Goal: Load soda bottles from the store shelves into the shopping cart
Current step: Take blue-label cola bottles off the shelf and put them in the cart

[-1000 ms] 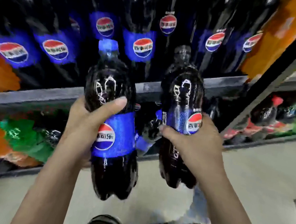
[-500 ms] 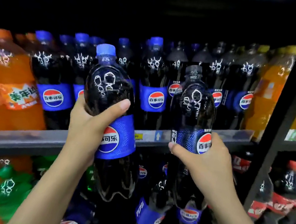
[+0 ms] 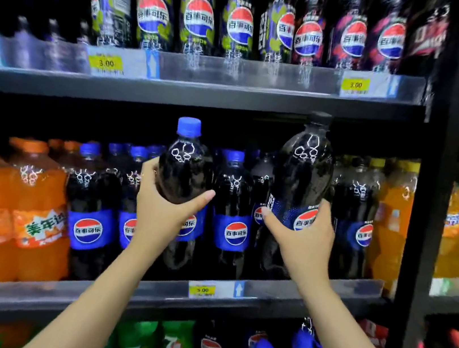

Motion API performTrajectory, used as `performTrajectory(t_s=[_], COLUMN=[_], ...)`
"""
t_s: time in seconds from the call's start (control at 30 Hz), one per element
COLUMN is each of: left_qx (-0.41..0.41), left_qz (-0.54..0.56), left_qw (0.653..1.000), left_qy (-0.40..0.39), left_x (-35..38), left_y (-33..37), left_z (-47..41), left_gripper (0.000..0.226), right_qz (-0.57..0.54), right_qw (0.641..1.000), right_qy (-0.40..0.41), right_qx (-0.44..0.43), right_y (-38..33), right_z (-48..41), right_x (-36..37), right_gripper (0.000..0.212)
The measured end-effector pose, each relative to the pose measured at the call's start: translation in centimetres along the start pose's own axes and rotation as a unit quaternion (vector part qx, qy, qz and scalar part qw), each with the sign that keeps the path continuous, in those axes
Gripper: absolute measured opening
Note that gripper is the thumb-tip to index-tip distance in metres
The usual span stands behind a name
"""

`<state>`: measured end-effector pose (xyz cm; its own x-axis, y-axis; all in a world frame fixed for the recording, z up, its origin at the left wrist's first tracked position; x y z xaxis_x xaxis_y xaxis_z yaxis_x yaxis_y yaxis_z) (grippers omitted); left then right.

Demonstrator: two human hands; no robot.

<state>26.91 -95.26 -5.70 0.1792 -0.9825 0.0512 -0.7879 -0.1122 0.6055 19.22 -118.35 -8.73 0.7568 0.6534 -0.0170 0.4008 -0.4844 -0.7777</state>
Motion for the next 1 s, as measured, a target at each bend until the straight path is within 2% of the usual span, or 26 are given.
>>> performTrajectory(t_s=[0.07,0.3,0.43,0.67,0.83,1.0], left_qx=[-0.006,-0.057,-0.094,-0.118,-0.101,-0.113], left_qz=[-0.014,-0.014,-0.005,-0.021,-0.017,-0.024], left_qw=[1.000,0.998,0.995,0.993,0.995,0.993], left_qy=[-0.004,-0.012,-0.024,-0.023,-0.010,-0.004], left_x=[0.2,0.5,1.0,1.9,1.9,1.9], left_y=[-1.1,-4.9,-6.0,-6.5,-6.1,-6.1], left_z=[0.5,1.4,1.6,1.6,1.7,2.0], left_gripper=[0.076,0.077,0.077,0.074,0.098,0.110], right_qz=[0.010,0.016,0.017,0.058,0.097,0.106], right_qw=[1.000,1.000,1.000,0.998,0.995,0.992], right_qy=[-0.004,-0.005,-0.010,-0.004,-0.023,-0.037], right_qx=[0.004,0.011,0.019,0.036,0.030,0.054], right_y=[0.8,2.9,3.6,5.3,5.8,5.9], right_z=[-0.1,-0.2,-0.7,-0.5,0.0,-0.3], right_x=[0.7,2.5,2.8,3.4,3.5,3.6], right_gripper=[0.090,0.077,0.088,0.083,0.085,0.088])
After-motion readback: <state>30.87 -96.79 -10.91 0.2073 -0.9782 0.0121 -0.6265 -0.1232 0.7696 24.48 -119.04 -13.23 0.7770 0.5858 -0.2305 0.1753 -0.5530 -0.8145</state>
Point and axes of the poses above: each hand's wrist, its own z-axis away from the middle knuckle, its own x-axis out of the palm, y = z × x, the point moved 5 cm from there along -z, towards the middle knuckle
